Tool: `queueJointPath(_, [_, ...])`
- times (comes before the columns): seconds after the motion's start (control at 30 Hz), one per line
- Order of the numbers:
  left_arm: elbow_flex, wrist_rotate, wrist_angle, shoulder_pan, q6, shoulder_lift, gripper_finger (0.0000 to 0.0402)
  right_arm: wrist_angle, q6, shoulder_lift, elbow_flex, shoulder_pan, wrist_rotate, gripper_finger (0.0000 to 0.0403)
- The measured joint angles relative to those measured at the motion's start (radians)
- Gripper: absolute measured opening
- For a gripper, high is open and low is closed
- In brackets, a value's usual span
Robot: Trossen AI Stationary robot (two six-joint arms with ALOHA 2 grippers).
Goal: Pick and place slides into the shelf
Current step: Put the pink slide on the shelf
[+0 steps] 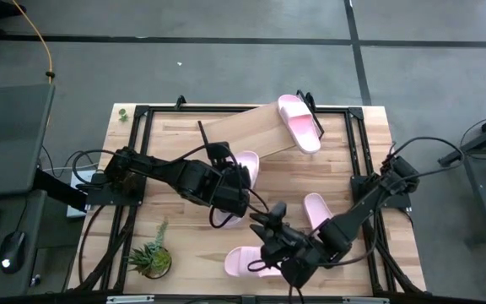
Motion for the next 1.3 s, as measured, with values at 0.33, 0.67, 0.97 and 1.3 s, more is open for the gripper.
queueJointPath(0.33, [0.0, 0.052, 0.114, 0.0, 0.087, 0.0, 0.0024, 0.021, 0.0, 0.0, 0.0, -0.031, -0.034, 0.0183])
queueJointPath(0.67, [0.0, 0.051, 0.115, 0.0, 0.087, 0.0, 0.0023, 0.076, -0.037, 0.011, -0.001, -0.038, -0.084, 0.0183])
queueJointPath(0.97, [0.0, 0.059, 0.13, 0.0, 0.098, 0.0, 0.0024, 0.104, -0.071, 0.031, -0.002, -0.064, -0.087, 0.0183])
queueJointPath(1.3, [0.0, 0.067, 0.132, -0.001, 0.101, -0.001, 0.0024, 0.119, -0.051, 0.031, -0.002, -0.071, -0.09, 0.0135])
